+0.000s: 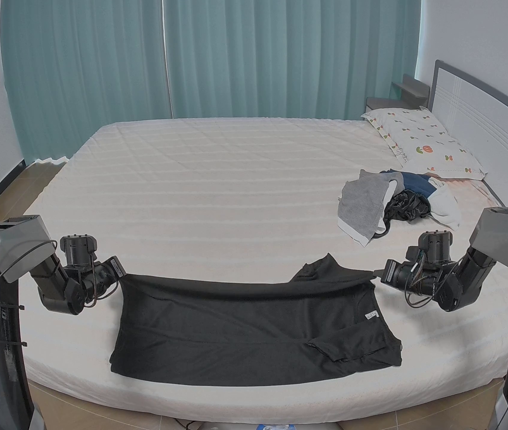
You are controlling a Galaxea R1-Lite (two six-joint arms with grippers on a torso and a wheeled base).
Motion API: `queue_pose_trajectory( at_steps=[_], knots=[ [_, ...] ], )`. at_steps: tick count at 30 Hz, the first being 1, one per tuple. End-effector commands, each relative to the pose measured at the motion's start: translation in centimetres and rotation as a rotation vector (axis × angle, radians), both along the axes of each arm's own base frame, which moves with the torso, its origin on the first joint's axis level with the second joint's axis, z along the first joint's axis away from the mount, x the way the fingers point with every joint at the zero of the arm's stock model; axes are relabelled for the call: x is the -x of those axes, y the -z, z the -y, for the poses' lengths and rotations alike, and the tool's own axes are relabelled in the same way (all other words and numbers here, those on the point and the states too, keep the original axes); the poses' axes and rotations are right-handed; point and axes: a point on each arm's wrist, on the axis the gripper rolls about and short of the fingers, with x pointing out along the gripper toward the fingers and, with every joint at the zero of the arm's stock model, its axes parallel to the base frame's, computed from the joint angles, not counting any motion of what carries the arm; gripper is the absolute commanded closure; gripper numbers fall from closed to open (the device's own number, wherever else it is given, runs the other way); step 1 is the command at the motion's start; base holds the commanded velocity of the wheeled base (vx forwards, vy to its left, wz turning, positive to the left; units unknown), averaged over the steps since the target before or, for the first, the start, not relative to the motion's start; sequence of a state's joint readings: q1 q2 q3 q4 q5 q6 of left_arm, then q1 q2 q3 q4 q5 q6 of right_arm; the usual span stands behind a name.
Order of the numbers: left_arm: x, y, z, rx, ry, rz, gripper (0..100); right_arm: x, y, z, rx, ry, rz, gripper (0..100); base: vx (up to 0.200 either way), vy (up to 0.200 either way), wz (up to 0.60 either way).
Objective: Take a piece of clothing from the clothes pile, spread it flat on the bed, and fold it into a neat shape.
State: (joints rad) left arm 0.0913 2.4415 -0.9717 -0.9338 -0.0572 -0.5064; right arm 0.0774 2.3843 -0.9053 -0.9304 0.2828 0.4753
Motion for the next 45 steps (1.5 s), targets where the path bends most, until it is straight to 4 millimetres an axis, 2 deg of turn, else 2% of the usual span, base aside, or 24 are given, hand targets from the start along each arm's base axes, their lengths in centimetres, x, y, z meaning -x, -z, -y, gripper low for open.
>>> queue_pose_trajectory(
  at_steps=[1, 6, 12, 20, 29, 30, 37, 41, 45],
  knots=[
    [2.1, -0.3, -0.3, -0.016, 0.082, -0.032, 100, 2.4, 0.6, 0.5, 0.037, -0.020, -0.060, 100, 0.000, 0.000, 0.00],
    [3.6, 0.6, -1.1, -0.107, 0.170, -0.083, 100, 4.4, 1.9, 0.5, 0.089, -0.067, -0.097, 100, 0.000, 0.000, 0.00],
    [5.1, 1.7, -1.1, -0.190, 0.264, -0.141, 100, 6.3, 3.4, -0.1, 0.118, -0.111, -0.128, 100, 0.000, 0.000, 0.00],
    [6.5, 3.5, -1.0, -0.288, 0.359, -0.210, 100, 6.5, 4.3, -0.3, 0.127, -0.120, -0.147, 100, 0.000, 0.000, 0.00],
    [6.9, 3.8, -0.8, -0.281, 0.369, -0.225, 100, 6.4, 4.3, -0.3, 0.127, -0.123, -0.154, 100, 0.000, 0.000, 0.00],
    [7.0, 3.8, -0.8, -0.280, 0.370, -0.228, 0, 6.3, 4.3, -0.3, 0.125, -0.123, -0.151, 0, 0.000, 0.000, 0.00],
    [6.9, 3.6, -0.9, -0.282, 0.366, -0.219, 0, 5.9, 3.6, -0.3, 0.101, -0.115, -0.128, 0, 0.000, 0.000, 0.00],
    [6.9, 2.8, -1.9, -0.238, 0.373, -0.182, 0, 5.2, 1.5, 0.0, 0.011, -0.051, -0.090, 0, 0.000, 0.000, 0.00],
    [6.6, 2.2, -2.5, -0.173, 0.370, -0.148, 0, 4.3, 1.0, -0.1, -0.103, 0.018, -0.108, 0, 0.000, 0.000, 0.00]
  ],
)
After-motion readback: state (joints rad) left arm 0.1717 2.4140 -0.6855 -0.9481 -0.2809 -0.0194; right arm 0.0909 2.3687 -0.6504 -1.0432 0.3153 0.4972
